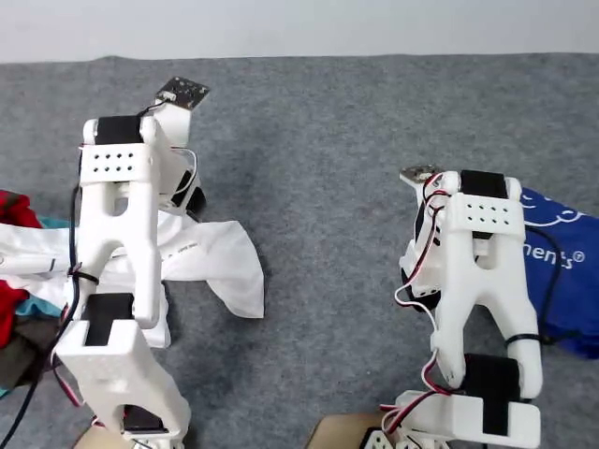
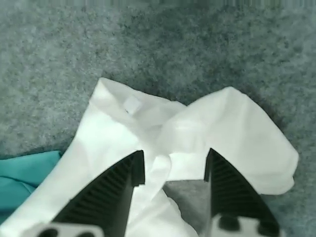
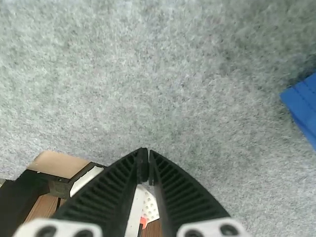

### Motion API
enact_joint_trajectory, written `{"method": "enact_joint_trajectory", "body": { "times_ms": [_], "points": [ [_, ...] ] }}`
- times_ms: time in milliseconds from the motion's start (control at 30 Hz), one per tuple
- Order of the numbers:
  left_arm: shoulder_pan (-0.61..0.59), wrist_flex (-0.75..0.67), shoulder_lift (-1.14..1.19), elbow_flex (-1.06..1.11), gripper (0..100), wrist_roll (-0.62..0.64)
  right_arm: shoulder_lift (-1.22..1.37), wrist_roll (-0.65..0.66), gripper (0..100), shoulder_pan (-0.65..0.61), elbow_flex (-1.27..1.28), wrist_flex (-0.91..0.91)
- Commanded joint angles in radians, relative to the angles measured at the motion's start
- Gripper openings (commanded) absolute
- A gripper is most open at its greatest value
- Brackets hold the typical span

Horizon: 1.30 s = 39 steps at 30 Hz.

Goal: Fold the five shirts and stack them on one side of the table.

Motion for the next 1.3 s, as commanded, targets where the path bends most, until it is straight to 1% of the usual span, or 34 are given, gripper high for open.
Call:
{"method": "enact_joint_trajectory", "body": {
  "times_ms": [0, 200, 333, 400, 533, 667, 767, 900, 1033, 1100, 1167, 1267],
  "points": [
    [-0.037, -0.035, 0.006, -0.010, 20, 0.008, -0.005, 0.006, 0.9, -0.008, -0.043, 0.038],
    [-0.083, -0.044, 0.077, -0.010, 20, 0.003, -0.005, 0.006, 0.9, -0.008, -0.043, 0.038],
    [-0.083, -0.058, 0.106, -0.010, 20, 0.005, -0.005, 0.006, 0.9, -0.010, -0.043, 0.038],
    [-0.080, -0.072, 0.110, -0.010, 17, 0.005, -0.005, 0.006, 0.9, -0.010, -0.044, 0.038],
    [-0.078, -0.107, 0.112, -0.010, 8, 0.005, -0.007, 0.006, 0.9, -0.010, -0.044, 0.038],
    [-0.069, -0.114, 0.114, -0.008, 1, 0.003, -0.007, 0.006, 0.9, -0.010, -0.044, 0.038],
    [-0.060, -0.110, 0.104, -0.012, 0, 0.005, -0.008, 0.006, 0.9, -0.010, -0.044, 0.038],
    [-0.041, -0.055, 0.078, -0.077, 0, 0.008, -0.013, 0.006, 0.9, -0.010, -0.044, 0.038],
    [-0.032, 0.037, 0.014, -0.209, 0, 0.011, -0.015, 0.006, 0.9, -0.031, -0.049, 0.038],
    [-0.044, 0.092, -0.026, -0.280, 0, 0.011, -0.016, 0.006, 0.9, -0.067, -0.054, 0.038],
    [-0.089, 0.117, -0.069, -0.314, 0, 0.012, -0.015, 0.006, 0.9, -0.110, -0.077, 0.038],
    [-0.218, 0.117, -0.155, -0.311, 0, 0.006, -0.008, 0.006, 0.9, -0.159, -0.155, 0.038]
  ]
}}
